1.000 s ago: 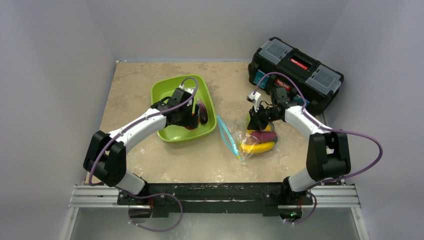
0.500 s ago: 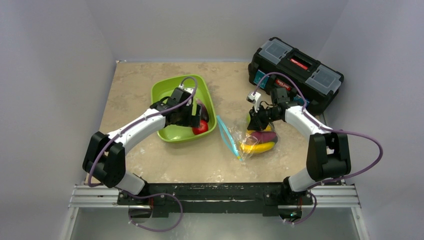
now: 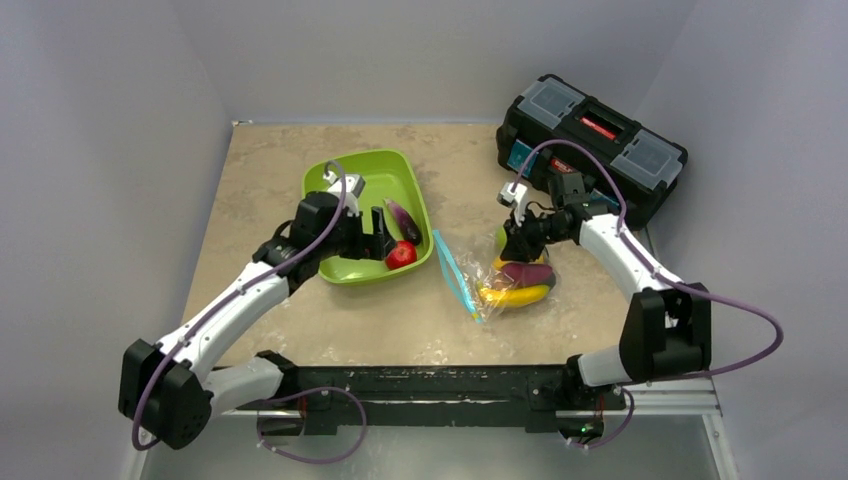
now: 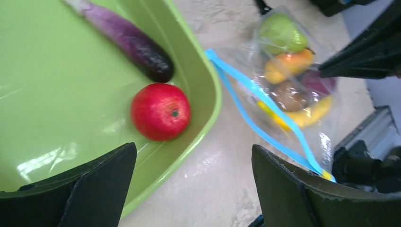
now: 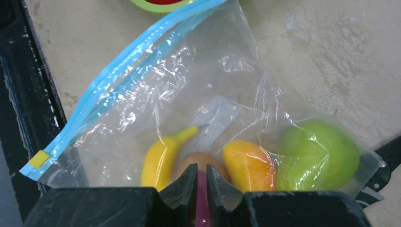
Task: Open the zip-top bag and remove the fake food
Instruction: Place the fake fruit in the bin, then adjust the zipper food storage bag at the center of the board.
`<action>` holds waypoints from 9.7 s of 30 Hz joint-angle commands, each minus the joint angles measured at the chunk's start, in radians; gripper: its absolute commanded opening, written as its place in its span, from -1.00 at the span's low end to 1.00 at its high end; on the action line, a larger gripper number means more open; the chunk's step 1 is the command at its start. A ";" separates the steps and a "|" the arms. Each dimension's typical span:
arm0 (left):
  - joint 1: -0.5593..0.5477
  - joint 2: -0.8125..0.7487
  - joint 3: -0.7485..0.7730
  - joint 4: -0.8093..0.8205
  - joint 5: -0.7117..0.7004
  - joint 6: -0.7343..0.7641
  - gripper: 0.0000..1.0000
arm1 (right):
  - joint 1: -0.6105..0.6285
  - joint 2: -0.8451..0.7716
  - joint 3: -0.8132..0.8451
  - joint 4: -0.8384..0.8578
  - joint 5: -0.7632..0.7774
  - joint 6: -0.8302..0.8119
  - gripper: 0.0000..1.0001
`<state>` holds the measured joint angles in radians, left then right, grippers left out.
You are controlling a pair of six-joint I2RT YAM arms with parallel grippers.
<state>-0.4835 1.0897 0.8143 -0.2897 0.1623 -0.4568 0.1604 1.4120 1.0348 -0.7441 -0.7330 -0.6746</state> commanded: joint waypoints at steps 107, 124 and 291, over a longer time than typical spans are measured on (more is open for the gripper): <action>-0.277 0.416 0.018 0.532 0.254 -0.332 -0.32 | 0.111 -0.066 -0.132 0.209 0.019 -0.151 -0.74; -0.282 0.435 0.030 0.629 0.359 -0.350 -0.70 | 0.176 -0.017 -0.079 0.177 -0.049 -0.128 -0.24; -0.333 -0.074 -0.366 0.705 0.042 0.507 0.79 | 0.644 0.166 0.201 0.246 0.764 0.317 -0.22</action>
<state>-0.7879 0.9562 0.3611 0.3359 0.1310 -0.0490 0.8040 1.6035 1.2312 -0.5304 0.0227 -0.3660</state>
